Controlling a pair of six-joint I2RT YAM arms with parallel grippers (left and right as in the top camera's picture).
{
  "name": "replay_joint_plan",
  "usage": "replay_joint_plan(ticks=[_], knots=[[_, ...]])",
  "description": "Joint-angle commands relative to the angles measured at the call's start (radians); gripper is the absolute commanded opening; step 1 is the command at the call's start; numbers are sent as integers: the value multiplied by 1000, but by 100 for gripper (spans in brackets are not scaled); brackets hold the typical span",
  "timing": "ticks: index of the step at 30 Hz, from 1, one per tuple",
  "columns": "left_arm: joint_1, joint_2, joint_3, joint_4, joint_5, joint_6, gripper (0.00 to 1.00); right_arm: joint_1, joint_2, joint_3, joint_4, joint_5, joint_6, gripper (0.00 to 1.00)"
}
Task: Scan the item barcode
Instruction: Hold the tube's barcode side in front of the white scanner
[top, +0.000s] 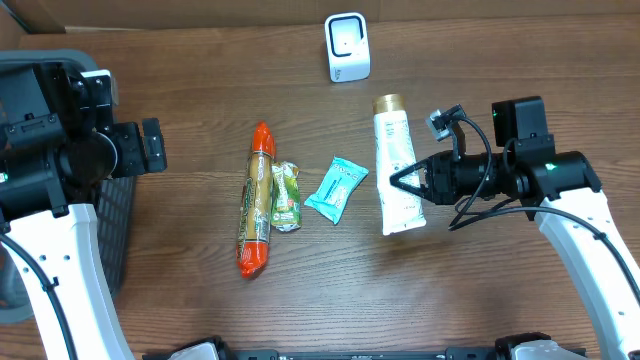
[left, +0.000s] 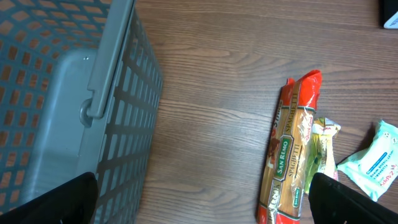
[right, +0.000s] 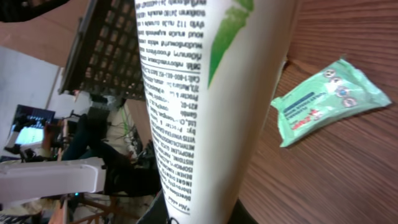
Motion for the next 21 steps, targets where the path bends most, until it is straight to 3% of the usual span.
replay_joint_plan(ticks=[1,4,7,10,17,21], knots=[[-2,0,8,4,-9,16,100,-3,-27,36,12,-83,-16,8],[-2,0,8,4,-9,16,99,-3,-27,36,30,-72,-9,5],[-2,0,8,4,-9,16,99,-2,-26,50,80,93,121,5],[-2,0,8,4,-9,16,100,-2,11,149,37,225,126,4],[-2,0,8,4,-9,16,100,27,304,639,-199,505,56,3],[-2,0,8,4,-9,16,100,103,514,890,-238,799,48,3]])
